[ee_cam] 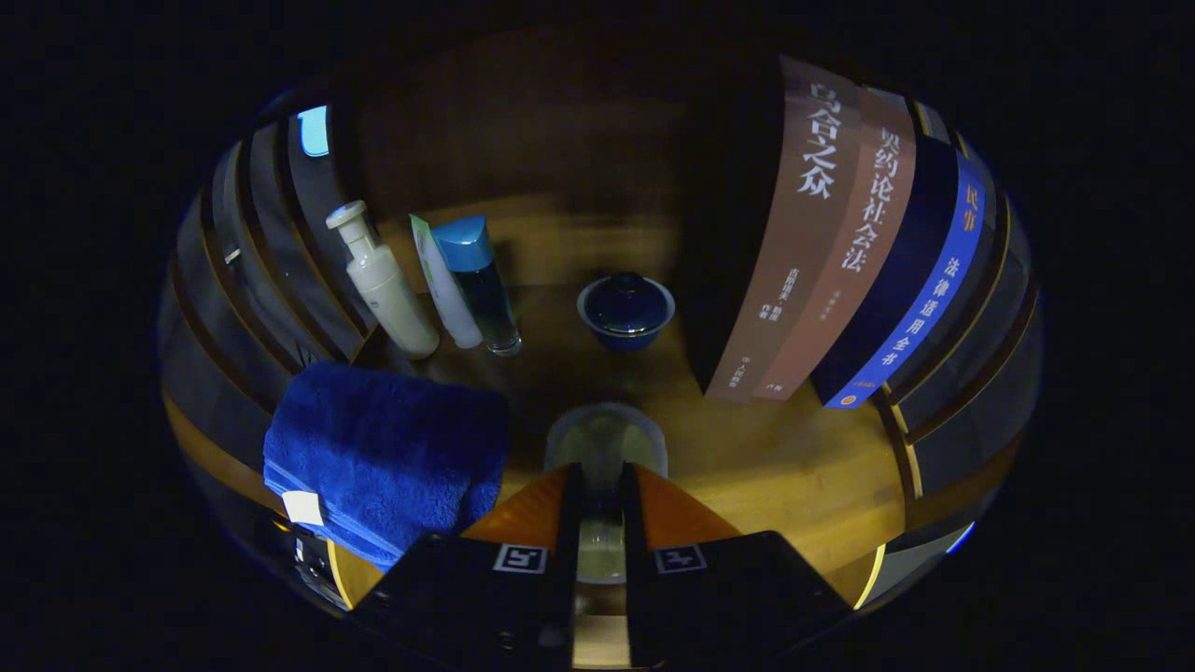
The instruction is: Pull open the drawer, take out the items inside it, and place them on the countertop above the cabinet.
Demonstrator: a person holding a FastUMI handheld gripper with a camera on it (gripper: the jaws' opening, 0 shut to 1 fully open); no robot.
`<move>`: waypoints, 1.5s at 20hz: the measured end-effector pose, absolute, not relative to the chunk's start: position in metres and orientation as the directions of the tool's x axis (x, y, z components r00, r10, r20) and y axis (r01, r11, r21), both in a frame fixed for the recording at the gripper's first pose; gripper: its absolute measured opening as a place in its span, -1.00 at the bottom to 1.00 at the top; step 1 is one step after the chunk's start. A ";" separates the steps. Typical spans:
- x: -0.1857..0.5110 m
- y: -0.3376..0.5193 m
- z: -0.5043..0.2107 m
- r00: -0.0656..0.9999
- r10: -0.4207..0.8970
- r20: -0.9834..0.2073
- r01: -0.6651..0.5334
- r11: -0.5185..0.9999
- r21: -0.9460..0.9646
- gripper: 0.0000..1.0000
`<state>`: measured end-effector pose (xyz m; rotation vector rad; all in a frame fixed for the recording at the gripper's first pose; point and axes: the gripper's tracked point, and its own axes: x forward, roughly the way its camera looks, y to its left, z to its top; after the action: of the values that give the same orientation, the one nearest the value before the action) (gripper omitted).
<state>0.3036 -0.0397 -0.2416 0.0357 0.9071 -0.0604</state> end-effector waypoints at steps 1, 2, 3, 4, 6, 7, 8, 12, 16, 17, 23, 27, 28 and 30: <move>0.302 -0.041 -0.240 0.619 -0.034 -0.785 0.077 0.997 0.017 -0.26; 0.302 -0.042 -0.239 0.630 -0.033 -0.776 0.090 0.995 0.030 -0.05; 0.302 -0.042 -0.234 0.647 -0.028 -0.762 0.095 0.995 0.044 0.07; 0.302 -0.042 -0.231 0.655 -0.025 -0.755 0.091 0.995 0.046 0.30; 0.291 -0.044 -0.220 0.663 -0.036 -0.748 0.089 0.996 0.030 0.76; 0.289 -0.043 -0.223 0.672 -0.034 -0.740 0.087 0.996 0.034 0.99; 0.282 -0.041 -0.217 0.682 -0.026 -0.731 0.085 0.995 0.044 0.99; 0.241 -0.034 -0.185 0.773 -0.005 -0.634 0.074 0.994 0.083 1.00; 0.173 -0.026 -0.151 0.869 0.004 -0.495 0.048 0.995 0.092 0.99; 0.154 -0.025 -0.144 0.888 -0.007 -0.460 0.050 0.995 0.081 1.00; 0.053 -0.022 -0.136 0.958 -0.025 -0.287 0.045 0.997 0.064 0.99; 0.006 -0.018 -0.150 0.966 -0.041 -0.254 0.058 0.996 0.060 0.98; -0.003 -0.016 -0.159 0.966 -0.042 -0.255 0.060 0.996 0.061 0.99; -0.022 -0.014 -0.182 0.962 -0.039 -0.269 0.056 0.997 0.055 0.99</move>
<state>-0.0215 -0.0138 -0.1822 0.0619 0.2715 -0.0482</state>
